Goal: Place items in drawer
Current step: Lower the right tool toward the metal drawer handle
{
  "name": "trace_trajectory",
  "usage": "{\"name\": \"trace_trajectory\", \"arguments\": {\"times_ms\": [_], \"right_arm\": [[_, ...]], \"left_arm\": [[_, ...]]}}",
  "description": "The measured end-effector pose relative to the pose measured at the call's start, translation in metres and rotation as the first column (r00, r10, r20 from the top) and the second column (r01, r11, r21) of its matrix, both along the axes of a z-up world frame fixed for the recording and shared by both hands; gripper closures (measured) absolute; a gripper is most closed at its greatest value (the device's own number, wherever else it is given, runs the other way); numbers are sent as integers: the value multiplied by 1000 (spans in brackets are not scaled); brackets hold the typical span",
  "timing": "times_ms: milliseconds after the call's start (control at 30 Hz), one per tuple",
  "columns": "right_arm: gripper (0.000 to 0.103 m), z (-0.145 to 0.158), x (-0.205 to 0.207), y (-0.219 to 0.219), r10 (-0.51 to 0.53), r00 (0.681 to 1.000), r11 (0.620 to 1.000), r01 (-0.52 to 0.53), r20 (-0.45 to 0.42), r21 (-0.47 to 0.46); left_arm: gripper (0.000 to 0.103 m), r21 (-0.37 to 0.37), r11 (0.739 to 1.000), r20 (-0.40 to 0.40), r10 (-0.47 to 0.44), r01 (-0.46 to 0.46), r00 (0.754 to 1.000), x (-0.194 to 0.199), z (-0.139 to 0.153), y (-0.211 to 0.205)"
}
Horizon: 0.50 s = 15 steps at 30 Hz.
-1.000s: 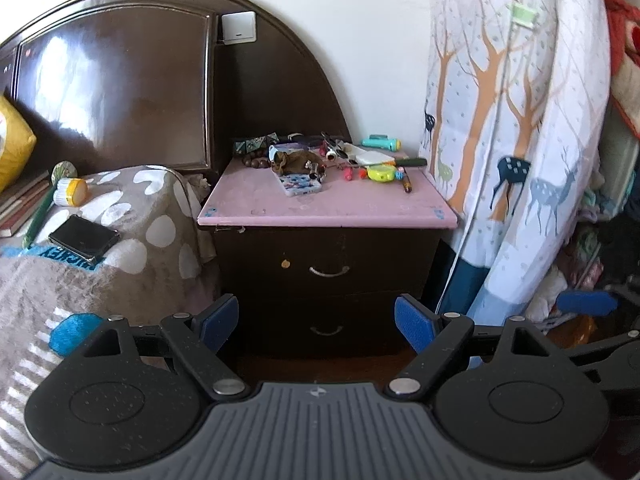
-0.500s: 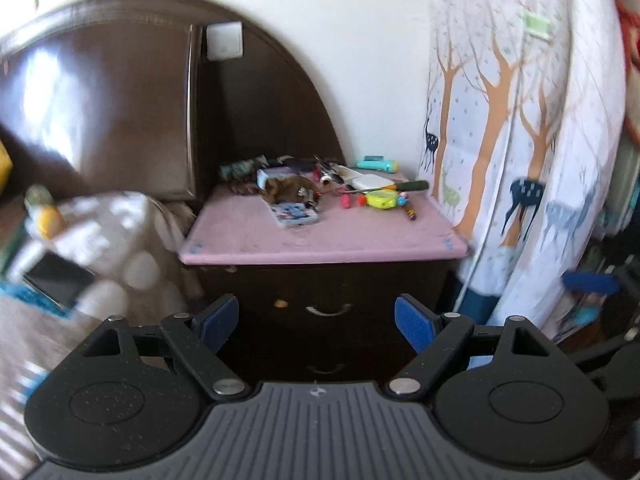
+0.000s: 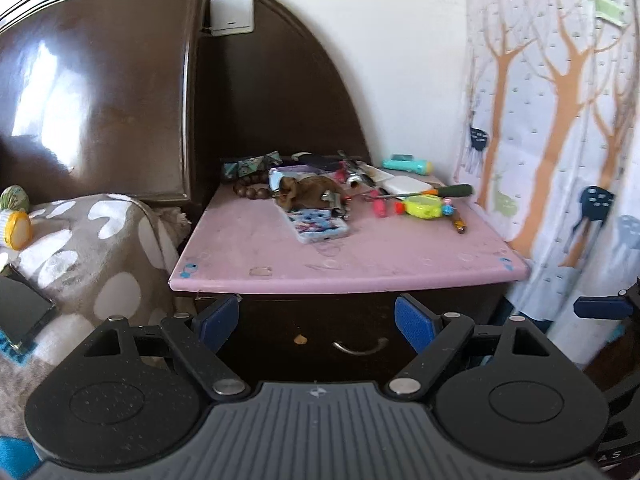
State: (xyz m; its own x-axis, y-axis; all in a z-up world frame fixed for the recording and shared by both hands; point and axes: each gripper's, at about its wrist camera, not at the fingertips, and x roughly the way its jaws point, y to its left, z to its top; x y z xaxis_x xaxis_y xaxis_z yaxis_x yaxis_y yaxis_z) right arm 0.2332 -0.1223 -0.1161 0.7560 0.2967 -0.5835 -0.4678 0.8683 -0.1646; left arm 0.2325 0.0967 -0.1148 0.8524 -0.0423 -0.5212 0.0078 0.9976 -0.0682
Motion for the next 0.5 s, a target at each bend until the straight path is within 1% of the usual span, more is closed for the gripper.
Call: {"name": "trace_trajectory", "arguments": {"times_ms": [133, 267, 367, 500], "right_arm": [[4, -20, 18, 13, 64, 998, 991, -61, 23, -115], [4, -43, 35, 32, 146, 989, 967, -136, 31, -214], [4, -61, 44, 50, 233, 971, 925, -204, 53, -321], [4, -85, 62, 71, 341, 939, 855, -291, 43, -429]], "left_arm": [[17, -10, 1000, 3, 2, -2, 1000, 24, -20, 11], [17, -25, 1000, -11, -9, 9, 1000, 40, -33, 20], [17, -28, 999, -18, -26, 26, 999, 49, -36, 26], [17, -34, 999, -13, -31, 31, 999, 56, -35, 35]]}}
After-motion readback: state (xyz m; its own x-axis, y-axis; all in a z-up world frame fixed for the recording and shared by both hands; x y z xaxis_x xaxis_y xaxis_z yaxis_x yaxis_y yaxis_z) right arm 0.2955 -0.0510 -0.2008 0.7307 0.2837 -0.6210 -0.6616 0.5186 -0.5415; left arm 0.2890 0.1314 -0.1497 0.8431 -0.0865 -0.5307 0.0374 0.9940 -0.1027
